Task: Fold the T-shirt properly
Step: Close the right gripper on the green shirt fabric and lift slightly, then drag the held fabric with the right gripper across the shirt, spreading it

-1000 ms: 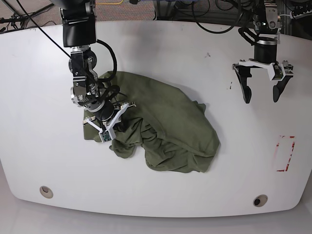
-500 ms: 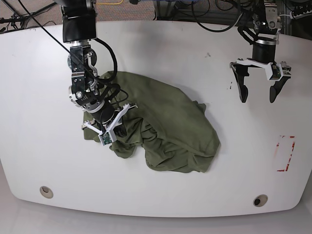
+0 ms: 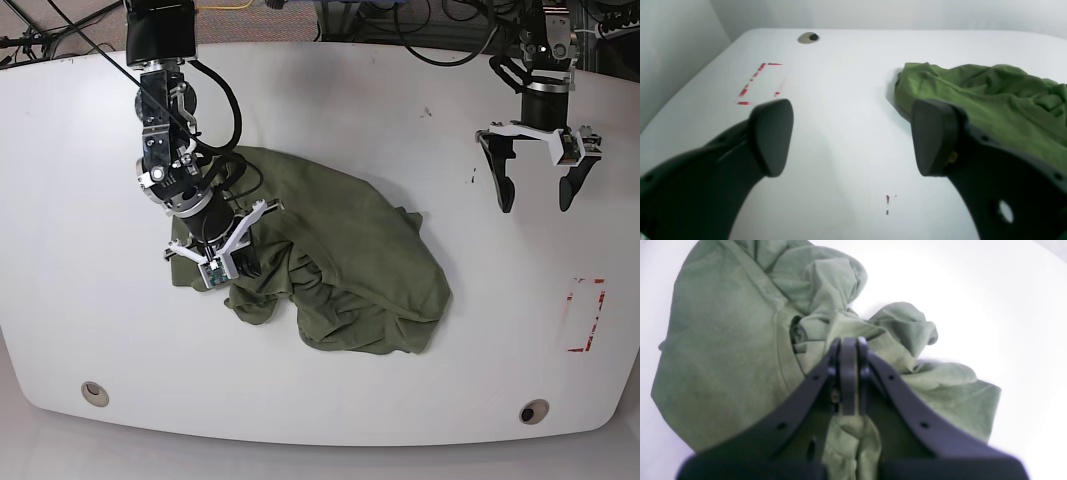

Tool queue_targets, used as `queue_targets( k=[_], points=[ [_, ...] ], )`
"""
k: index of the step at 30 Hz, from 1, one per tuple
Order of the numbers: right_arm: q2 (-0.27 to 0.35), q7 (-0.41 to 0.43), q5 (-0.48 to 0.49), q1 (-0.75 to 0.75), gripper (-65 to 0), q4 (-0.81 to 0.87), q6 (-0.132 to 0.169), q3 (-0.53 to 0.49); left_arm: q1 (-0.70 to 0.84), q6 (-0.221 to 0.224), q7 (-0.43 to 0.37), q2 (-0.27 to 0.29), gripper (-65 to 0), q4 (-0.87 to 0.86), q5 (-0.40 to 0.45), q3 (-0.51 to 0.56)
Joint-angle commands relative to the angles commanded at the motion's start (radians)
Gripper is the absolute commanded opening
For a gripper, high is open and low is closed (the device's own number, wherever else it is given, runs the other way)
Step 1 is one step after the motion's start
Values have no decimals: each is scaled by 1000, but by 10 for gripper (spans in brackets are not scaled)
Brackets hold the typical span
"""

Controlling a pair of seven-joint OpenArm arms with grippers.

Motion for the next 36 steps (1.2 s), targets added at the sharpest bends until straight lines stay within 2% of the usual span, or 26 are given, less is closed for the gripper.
queue_targets(
  k=[12, 14, 16, 20, 22, 26, 36],
  points=[
    [2, -2, 3, -34, -635, 2, 1, -29, 1, -5, -5, -2, -128, 3, 4, 0],
    [16, 3, 2, -46, -449, -39, -7, -61, -12, -4, 5, -4, -117, 11, 3, 0],
    [20, 10, 1, -46, -341, -62, -13, -86, -19, -3, 7, -4, -114, 14, 2, -1],
    [23, 19, 2, -46, -195, -85, -19, -104, -25, -3, 7, -3, -114, 15, 5, 1],
    [23, 19, 5, -47, -152, -89, -21, -108, -23, -4, 8, -3, -112, 18, 6, 2],
    [26, 9, 10, -36, -130, -86, -13, -119, -19, 1, 9, -4, -104, 7, 4, 2],
    [25, 18, 16, -44, -121, -93, -10, -134, -26, -4, 7, -5, -96, 11, 2, 1]
  ],
)
